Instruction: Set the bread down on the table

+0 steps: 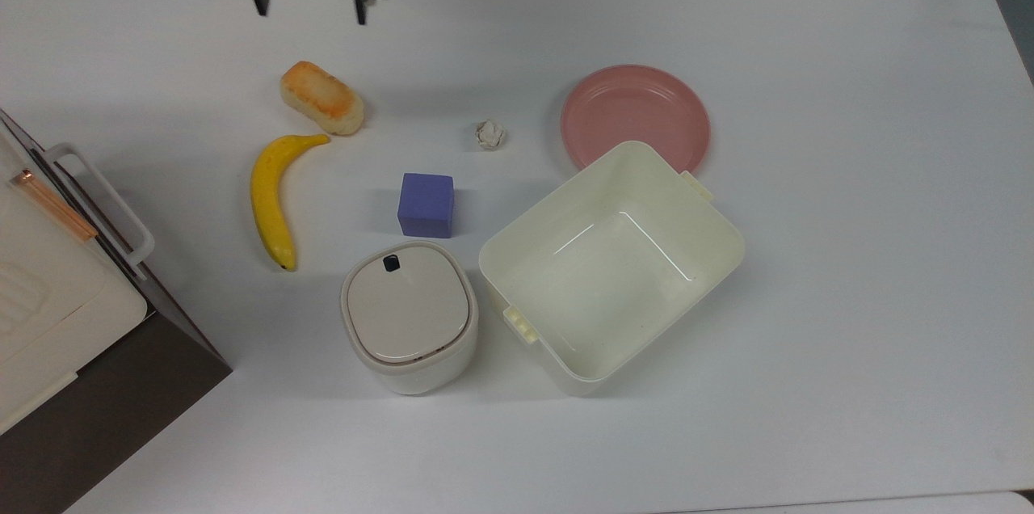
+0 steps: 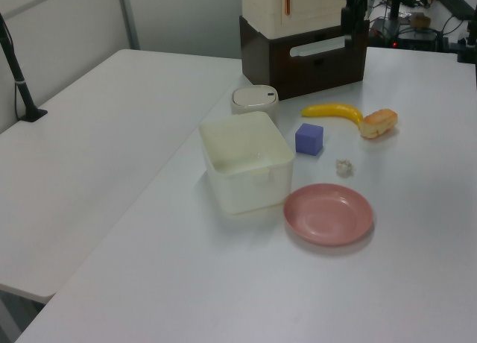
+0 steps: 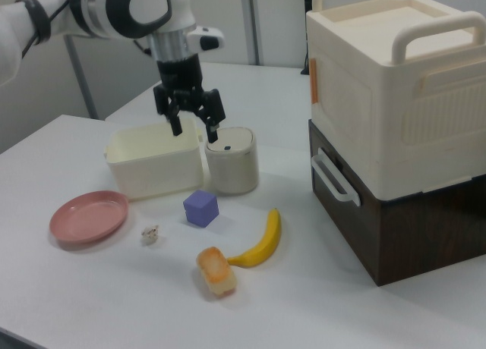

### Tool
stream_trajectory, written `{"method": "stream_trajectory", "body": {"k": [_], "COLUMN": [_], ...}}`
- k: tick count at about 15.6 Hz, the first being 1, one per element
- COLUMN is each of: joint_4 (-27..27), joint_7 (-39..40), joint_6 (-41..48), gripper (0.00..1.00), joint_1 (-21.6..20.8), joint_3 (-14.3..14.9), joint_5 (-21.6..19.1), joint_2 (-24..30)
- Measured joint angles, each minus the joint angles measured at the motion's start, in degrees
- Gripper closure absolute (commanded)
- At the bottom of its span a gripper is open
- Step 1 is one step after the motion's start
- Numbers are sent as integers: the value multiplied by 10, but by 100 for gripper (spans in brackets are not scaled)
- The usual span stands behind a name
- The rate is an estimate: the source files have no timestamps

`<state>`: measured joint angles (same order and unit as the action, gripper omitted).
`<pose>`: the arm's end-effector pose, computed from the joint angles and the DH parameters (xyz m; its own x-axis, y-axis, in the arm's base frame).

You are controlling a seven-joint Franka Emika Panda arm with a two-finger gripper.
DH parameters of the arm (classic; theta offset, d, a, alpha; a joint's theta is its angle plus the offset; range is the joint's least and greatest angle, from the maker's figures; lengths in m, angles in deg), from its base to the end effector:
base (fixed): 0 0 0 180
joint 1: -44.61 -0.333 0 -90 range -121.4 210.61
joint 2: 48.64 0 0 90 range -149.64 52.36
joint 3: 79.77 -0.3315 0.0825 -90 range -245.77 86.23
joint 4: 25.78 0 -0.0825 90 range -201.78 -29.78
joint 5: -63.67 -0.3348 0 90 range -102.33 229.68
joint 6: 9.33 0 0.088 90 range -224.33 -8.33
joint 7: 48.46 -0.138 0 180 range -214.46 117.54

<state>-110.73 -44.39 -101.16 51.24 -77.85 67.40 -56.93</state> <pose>0.5457 -0.0896 0.5728 0.9967 -0.0759 -0.0295 -0.0738 -0.9950 0.0678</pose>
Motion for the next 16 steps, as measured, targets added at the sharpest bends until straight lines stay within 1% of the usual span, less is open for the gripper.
{"method": "stream_trajectory", "body": {"k": [3, 6, 9, 12, 16], "joint_4": [15, 17, 18, 18, 17], "joint_7": [-28, -78, -123, -135, -135], "joint_6": [0, -3, -29, -33, -33], "gripper": [0, 0, 0, 0, 0], "joint_1": [6, 2, -6, -12, -19], "joint_3": [5, 5, 5, 6, 26], "joint_5": [-17, -21, -21, -21, -21], "joint_2": [0, -1, -1, 7, 34]}}
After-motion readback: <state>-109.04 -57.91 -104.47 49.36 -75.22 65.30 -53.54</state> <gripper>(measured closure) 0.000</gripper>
